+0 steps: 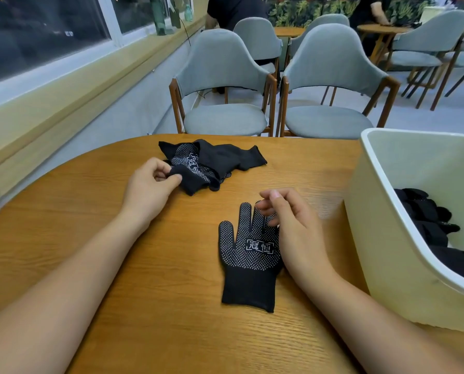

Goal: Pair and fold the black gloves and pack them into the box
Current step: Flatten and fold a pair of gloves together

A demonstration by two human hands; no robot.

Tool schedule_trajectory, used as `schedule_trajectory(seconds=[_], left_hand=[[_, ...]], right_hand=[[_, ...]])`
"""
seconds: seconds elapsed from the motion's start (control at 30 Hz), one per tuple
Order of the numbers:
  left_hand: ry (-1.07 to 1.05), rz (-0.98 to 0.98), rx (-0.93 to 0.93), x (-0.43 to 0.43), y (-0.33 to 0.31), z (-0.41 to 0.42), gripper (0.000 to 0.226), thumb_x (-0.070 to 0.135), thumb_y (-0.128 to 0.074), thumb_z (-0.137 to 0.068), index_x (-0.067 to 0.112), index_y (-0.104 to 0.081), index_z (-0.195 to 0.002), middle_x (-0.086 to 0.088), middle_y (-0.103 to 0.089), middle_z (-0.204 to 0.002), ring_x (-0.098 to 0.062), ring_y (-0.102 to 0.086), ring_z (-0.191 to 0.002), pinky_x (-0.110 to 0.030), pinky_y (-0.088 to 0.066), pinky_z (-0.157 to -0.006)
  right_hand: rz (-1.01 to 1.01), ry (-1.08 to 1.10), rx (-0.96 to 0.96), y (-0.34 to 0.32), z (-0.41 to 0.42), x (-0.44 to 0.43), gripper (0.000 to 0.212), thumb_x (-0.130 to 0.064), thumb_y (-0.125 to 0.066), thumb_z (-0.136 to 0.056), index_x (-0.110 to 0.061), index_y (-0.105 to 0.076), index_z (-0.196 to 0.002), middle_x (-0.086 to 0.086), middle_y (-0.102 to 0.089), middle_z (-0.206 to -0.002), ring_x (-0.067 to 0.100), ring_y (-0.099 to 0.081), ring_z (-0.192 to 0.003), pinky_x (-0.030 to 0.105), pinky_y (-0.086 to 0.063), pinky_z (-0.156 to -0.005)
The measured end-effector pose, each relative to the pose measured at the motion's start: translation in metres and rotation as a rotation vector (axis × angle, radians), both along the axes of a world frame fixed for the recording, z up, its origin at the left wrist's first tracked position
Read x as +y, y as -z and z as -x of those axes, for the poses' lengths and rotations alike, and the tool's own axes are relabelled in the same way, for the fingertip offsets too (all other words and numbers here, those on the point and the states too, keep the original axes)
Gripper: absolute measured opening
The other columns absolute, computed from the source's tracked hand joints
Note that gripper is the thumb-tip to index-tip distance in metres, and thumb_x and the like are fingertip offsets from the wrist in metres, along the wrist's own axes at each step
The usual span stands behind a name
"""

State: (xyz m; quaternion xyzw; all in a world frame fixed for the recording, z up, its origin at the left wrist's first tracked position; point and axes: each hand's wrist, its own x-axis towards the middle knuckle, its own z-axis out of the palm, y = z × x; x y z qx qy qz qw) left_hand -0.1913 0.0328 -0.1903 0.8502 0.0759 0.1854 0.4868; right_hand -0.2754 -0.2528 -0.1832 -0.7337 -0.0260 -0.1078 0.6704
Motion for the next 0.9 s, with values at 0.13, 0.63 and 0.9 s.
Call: schedule_trajectory(seconds=[0.13,0.63,0.9], left_hand=[[0.038,0.389,-0.051,-0.005,-0.016,0.006,0.019,0.014,-0.068,-0.093,0.025,-0.056,-0.084,0.007,-0.062,-0.073,-0.012,-0.053,-0.071,-0.036,-0.044,-0.070],[0.337,0.880,-0.152,-0.012,-0.060,0.035,0.011,0.018,-0.045,-0.091,0.022,-0.054,-0.086,-0.007,-0.063,-0.099,-0.022,-0.061,-0.091,-0.033,-0.047,-0.071],[0.364,0.766,-0.141,-0.033,-0.071,0.051,0.018,0.004,-0.049,-0.105,0.016,-0.060,-0.100,-0.004,-0.071,-0.096,-0.016,-0.068,-0.089,-0.027,-0.056,-0.076]], right_hand=[[0.000,0.000,0.003,-0.001,0.000,0.000,0.024,-0.031,-0.054,-0.112,-0.028,-0.076,-0.103,-0.004,-0.079,-0.099,0.012,-0.071,-0.099,0.049,-0.055,-0.095],[-0.108,0.003,-0.026,0.000,0.000,0.001,0.037,-0.041,-0.047,-0.106,-0.019,-0.076,-0.102,0.005,-0.078,-0.094,0.018,-0.071,-0.091,0.040,-0.055,-0.081],[-0.210,-0.194,-0.024,-0.005,0.010,0.006,0.051,-0.047,-0.041,-0.110,-0.008,-0.071,-0.097,0.021,-0.074,-0.085,0.030,-0.067,-0.074,0.044,-0.053,-0.067]])
